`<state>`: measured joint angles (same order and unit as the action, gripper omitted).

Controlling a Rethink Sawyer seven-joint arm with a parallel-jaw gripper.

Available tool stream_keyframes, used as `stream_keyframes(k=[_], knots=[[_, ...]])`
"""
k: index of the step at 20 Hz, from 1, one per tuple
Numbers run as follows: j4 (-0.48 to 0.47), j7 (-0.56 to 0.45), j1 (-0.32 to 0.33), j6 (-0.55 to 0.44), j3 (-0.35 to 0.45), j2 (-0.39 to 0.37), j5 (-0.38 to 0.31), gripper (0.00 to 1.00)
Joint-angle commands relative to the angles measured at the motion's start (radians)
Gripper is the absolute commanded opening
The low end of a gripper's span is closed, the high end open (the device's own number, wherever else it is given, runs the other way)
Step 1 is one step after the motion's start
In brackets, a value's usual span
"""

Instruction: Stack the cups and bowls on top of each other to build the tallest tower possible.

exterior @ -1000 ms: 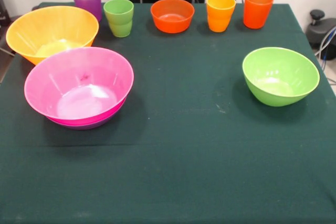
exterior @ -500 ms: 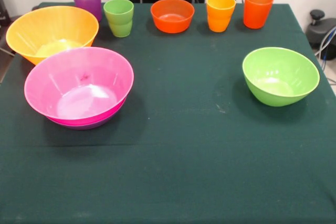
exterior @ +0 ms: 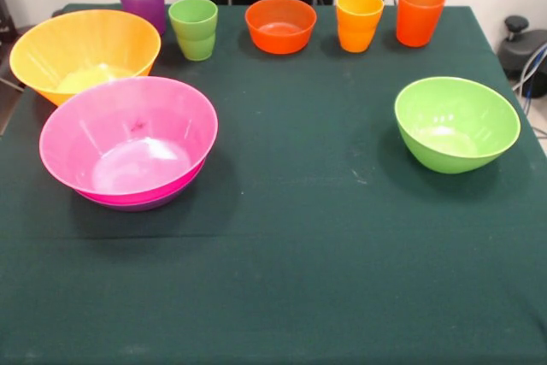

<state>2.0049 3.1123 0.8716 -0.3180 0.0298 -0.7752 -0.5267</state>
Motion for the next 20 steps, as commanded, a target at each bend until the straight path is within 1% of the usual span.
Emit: stream_keyframes(k=[1, 7, 9, 13, 15, 18, 20], knots=[[-0.086, -0.267, -0.02, -0.078, 0.157, 0.051, -0.076, 0.0], [-0.125, -0.282, -0.051, -0.117, 0.181, 0.049, -0.095, 0.0], [-0.146, -0.278, -0.081, -0.118, 0.163, 0.044, -0.119, 0.0], [-0.159, -0.354, -0.042, -0.174, 0.221, 0.04, -0.108, 0.0], [-0.177, -0.368, -0.031, -0.196, 0.229, 0.04, -0.11, 0.0], [-0.204, -0.394, -0.002, -0.247, 0.253, 0.033, -0.094, 0.0], [-0.232, -0.39, 0.004, -0.27, 0.256, 0.039, -0.088, 0.0]])
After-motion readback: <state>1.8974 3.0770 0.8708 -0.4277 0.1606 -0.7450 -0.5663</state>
